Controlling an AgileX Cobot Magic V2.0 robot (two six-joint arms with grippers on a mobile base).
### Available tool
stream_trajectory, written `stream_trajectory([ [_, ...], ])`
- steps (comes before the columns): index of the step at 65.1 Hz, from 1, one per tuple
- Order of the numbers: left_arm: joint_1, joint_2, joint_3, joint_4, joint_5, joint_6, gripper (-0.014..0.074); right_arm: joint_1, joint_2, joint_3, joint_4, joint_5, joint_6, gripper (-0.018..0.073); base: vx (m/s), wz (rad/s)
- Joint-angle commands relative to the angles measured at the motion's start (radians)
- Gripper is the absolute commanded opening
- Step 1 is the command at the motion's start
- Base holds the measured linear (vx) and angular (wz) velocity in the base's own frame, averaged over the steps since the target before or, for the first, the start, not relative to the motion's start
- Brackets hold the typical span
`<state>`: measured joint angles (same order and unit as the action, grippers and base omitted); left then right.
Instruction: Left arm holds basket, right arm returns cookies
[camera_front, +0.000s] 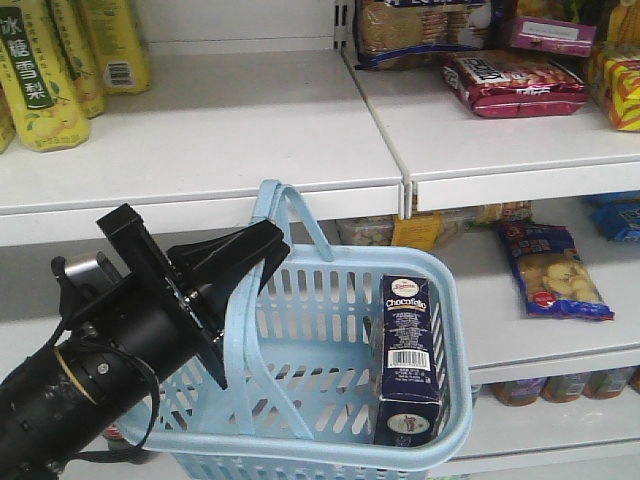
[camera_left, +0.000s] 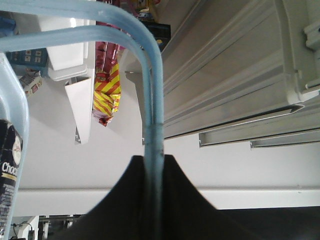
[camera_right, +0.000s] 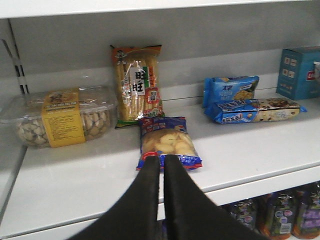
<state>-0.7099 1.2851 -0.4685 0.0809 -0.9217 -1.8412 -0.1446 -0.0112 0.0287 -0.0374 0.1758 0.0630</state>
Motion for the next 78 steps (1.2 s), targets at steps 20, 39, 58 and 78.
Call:
stream_trajectory([
  [20,0.003,-0.032,-0.033,-0.081,-0.136,0.016,-0.0003,-0.004,-0.009,0.016,-0.006,-0.072,-0.005,-0.0006,0.01,0.28],
  [39,0.003,-0.032,-0.033,-0.081,-0.136,0.016,-0.0003,-0.004,-0.009,0.016,-0.006,-0.072,-0.005,-0.0006,0.03,0.20],
  [58,0.003,-0.032,-0.033,-0.081,-0.136,0.016,-0.0003,-0.004,-0.009,0.016,-0.006,-0.072,-0.005,-0.0006,0.02,0.09],
  [78,0.003,-0.032,-0.033,-0.081,-0.136,0.016,-0.0003,-0.004,-0.009,0.016,-0.006,-0.072,-0.005,-0.0006,0.01,0.02],
])
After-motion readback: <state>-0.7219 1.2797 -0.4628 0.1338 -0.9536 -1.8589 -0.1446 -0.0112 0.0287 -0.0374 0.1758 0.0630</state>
